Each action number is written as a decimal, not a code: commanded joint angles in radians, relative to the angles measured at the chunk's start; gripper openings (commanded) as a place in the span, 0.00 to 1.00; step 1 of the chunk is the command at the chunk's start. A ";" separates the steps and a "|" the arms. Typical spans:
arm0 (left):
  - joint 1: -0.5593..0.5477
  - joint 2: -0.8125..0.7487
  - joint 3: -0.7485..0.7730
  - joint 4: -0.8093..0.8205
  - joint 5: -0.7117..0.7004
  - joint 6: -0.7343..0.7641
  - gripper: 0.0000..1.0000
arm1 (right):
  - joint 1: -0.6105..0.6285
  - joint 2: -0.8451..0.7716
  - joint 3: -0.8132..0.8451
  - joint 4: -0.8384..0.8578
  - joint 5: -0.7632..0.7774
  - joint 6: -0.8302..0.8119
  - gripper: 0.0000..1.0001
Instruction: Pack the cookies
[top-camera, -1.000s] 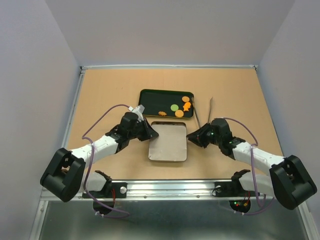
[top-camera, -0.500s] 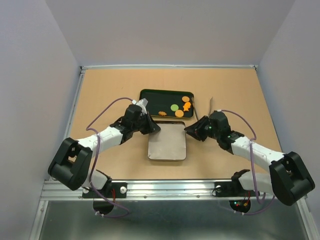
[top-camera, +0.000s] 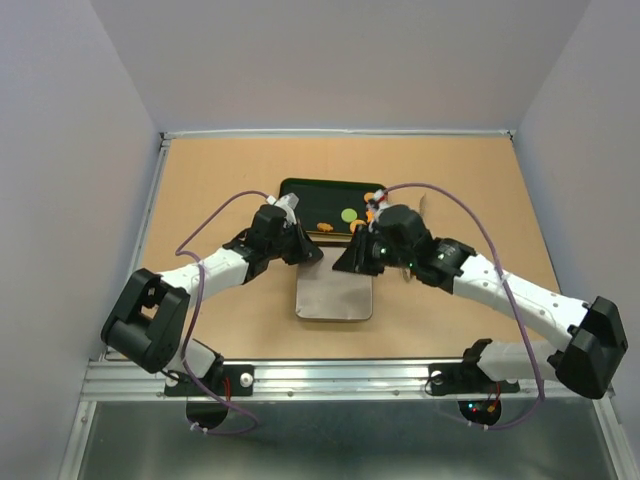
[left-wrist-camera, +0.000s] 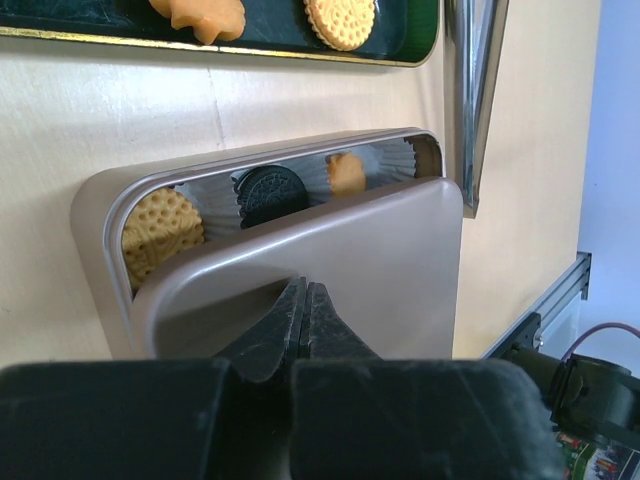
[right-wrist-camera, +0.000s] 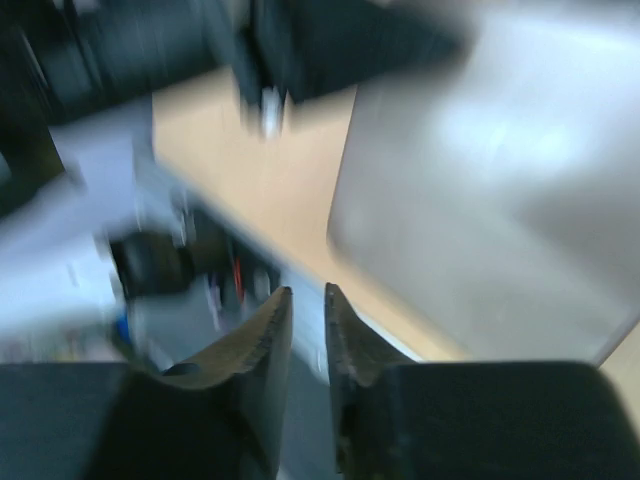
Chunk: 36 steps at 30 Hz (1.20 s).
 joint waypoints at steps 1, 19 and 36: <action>0.013 0.008 0.021 -0.044 -0.025 0.033 0.01 | 0.137 -0.012 0.009 -0.237 -0.001 -0.065 0.23; 0.031 0.007 0.055 -0.056 -0.009 0.033 0.01 | 0.295 0.176 -0.152 -0.169 -0.038 0.063 0.01; 0.045 0.039 0.087 -0.068 0.000 0.042 0.01 | 0.368 0.239 0.017 -0.210 0.282 0.023 0.00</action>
